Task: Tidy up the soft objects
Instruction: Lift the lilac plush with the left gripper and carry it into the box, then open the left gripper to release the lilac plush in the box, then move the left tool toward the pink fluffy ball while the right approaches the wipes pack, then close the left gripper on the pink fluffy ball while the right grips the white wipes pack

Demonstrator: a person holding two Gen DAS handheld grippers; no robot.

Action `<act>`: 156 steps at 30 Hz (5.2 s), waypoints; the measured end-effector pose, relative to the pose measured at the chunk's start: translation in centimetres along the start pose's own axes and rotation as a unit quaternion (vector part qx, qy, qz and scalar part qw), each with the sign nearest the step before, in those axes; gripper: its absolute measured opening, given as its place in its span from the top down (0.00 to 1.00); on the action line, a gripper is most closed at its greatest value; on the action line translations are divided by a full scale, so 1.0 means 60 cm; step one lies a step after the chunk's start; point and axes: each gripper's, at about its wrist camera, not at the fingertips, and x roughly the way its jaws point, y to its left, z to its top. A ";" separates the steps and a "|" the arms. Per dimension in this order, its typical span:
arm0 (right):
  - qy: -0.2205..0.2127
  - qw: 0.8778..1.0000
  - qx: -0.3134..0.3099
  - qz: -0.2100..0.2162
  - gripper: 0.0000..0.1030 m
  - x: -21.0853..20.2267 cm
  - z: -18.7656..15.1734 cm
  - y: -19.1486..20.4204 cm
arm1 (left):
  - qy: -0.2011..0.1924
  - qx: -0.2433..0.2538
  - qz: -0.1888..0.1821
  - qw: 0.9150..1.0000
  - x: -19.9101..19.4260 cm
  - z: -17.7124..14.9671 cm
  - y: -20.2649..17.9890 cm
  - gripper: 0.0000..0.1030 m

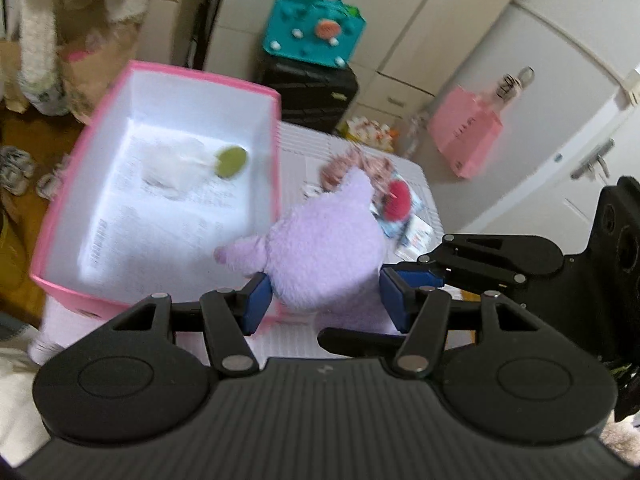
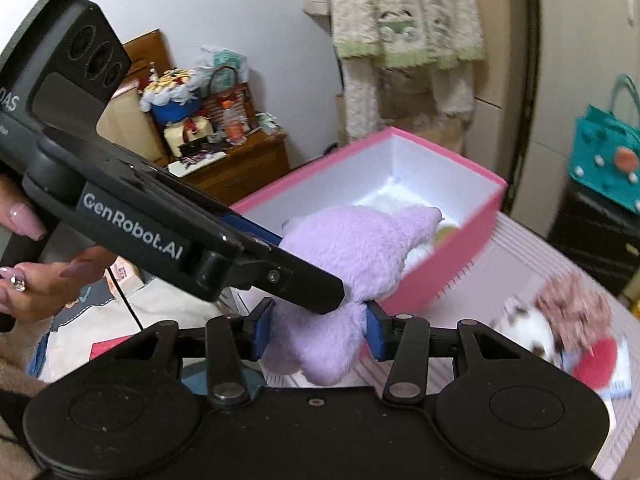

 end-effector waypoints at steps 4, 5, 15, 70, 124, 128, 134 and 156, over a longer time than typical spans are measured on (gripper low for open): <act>-0.005 1.000 -0.022 0.012 0.50 0.035 0.045 0.000 | -0.026 -0.004 0.025 0.999 -0.023 0.020 0.031 0.44; -0.005 1.000 -0.023 0.017 0.50 0.044 0.054 -0.004 | -0.033 -0.007 0.031 0.999 -0.026 0.027 0.041 0.44; -0.018 0.998 0.043 0.045 0.49 0.129 0.128 -0.080 | -0.070 -0.033 0.076 0.994 0.008 0.127 0.104 0.44; 0.048 0.996 -0.070 -0.028 0.32 0.162 0.138 -0.100 | 0.037 0.055 0.184 0.981 0.108 0.199 0.161 0.31; -0.009 0.995 0.029 -0.097 0.29 -0.108 -0.248 -0.191 | 0.076 0.211 0.039 0.974 0.160 -0.047 -0.160 0.23; -0.011 0.993 0.038 -0.110 0.28 -0.091 -0.269 -0.228 | 0.063 0.198 0.031 0.978 0.195 -0.038 -0.168 0.24; -0.022 0.989 0.043 -0.140 0.25 -0.069 -0.294 -0.281 | 0.050 0.179 0.006 0.983 0.252 -0.031 -0.181 0.26; -0.043 0.989 0.005 -0.140 0.07 -0.003 -0.314 -0.409 | -0.045 0.225 0.079 0.970 0.439 0.047 -0.287 0.27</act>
